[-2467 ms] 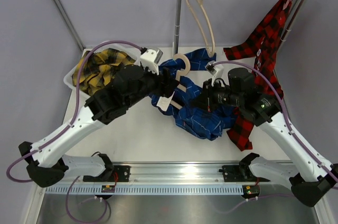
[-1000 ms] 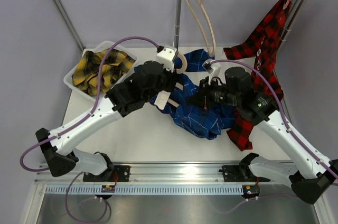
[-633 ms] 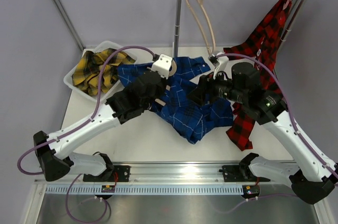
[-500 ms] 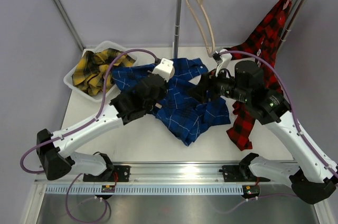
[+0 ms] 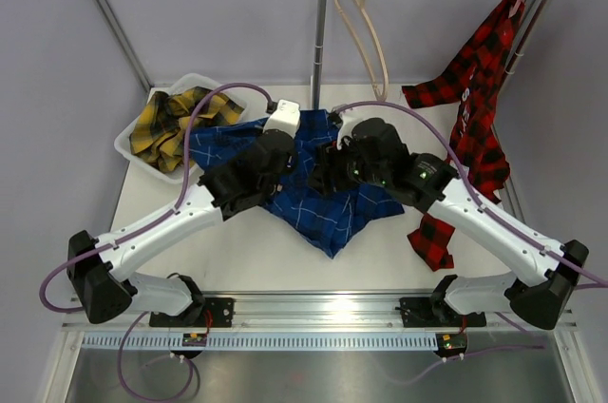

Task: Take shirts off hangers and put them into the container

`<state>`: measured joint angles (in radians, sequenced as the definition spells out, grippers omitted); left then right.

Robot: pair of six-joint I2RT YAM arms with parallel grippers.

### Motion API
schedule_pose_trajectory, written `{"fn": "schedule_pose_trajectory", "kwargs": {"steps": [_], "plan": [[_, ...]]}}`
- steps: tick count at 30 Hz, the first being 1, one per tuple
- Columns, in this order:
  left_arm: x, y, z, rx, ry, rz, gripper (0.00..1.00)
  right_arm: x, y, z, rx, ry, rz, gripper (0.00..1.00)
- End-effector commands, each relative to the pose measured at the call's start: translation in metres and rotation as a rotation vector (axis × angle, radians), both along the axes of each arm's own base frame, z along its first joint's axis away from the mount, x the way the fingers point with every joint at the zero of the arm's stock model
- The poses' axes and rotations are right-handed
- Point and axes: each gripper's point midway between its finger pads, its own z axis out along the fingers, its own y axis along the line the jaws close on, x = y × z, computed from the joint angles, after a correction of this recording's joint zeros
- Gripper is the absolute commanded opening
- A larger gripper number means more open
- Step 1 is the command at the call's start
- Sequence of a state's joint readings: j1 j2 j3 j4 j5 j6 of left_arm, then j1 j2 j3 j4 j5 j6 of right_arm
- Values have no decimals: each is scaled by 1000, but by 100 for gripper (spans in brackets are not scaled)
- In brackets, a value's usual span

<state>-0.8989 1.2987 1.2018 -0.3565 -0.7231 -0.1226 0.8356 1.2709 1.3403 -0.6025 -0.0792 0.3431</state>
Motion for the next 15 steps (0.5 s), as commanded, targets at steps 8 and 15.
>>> {"fn": "schedule_pose_trajectory", "kwargs": {"steps": [8, 15], "plan": [[19, 34, 28, -129, -50, 159, 0, 11, 22, -9, 153, 16, -157, 68], [18, 34, 28, -150, -43, 154, 0, 10, 51, -23, 224, 71, -98, 64]]}}
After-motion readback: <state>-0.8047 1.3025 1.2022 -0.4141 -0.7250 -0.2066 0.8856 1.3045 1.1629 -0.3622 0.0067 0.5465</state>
